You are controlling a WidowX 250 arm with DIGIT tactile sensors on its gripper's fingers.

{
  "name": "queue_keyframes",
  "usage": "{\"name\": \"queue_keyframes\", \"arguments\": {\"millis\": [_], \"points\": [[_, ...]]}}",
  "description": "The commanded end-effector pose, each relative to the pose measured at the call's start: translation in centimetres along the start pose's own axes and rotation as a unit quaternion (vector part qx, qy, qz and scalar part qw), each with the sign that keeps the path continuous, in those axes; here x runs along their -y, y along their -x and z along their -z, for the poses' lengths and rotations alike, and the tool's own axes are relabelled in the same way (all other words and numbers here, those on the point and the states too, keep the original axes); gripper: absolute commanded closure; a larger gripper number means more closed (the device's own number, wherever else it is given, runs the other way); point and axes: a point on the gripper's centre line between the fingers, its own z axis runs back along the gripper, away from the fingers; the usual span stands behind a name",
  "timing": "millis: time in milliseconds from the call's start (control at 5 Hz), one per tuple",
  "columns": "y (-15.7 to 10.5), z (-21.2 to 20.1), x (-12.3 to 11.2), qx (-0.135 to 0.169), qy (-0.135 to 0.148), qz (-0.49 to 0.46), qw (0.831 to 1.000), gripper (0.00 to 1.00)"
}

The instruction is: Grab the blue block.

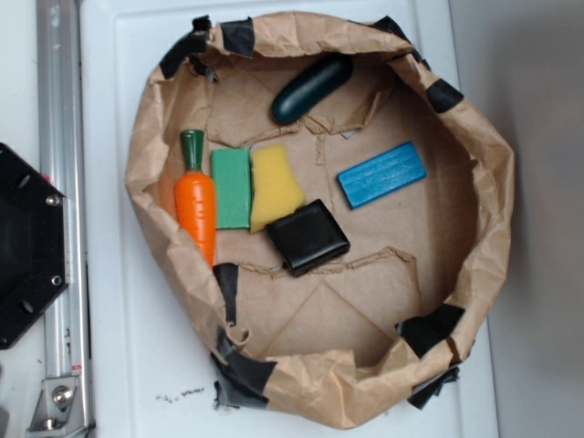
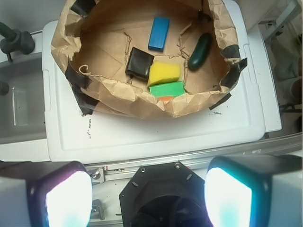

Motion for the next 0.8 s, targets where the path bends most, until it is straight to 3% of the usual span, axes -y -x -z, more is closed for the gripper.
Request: {"name": "queue_keyframes", "arguments": {"millis": [0, 200, 400, 600], "points": [[-9.3, 6.1, 0.1, 0.05, 0.0, -0.076, 0.996, 0.0], [-13.9, 10.8, -2.6, 0.028, 0.015, -0.108, 0.994, 0.0], [-17.1, 16.7, -4.5, -0.034, -0.004, -0.082, 0.996, 0.0], [-19.0, 22.3, -4.6, -0.069, -0.004, -0.07, 0.995, 0.0]]}}
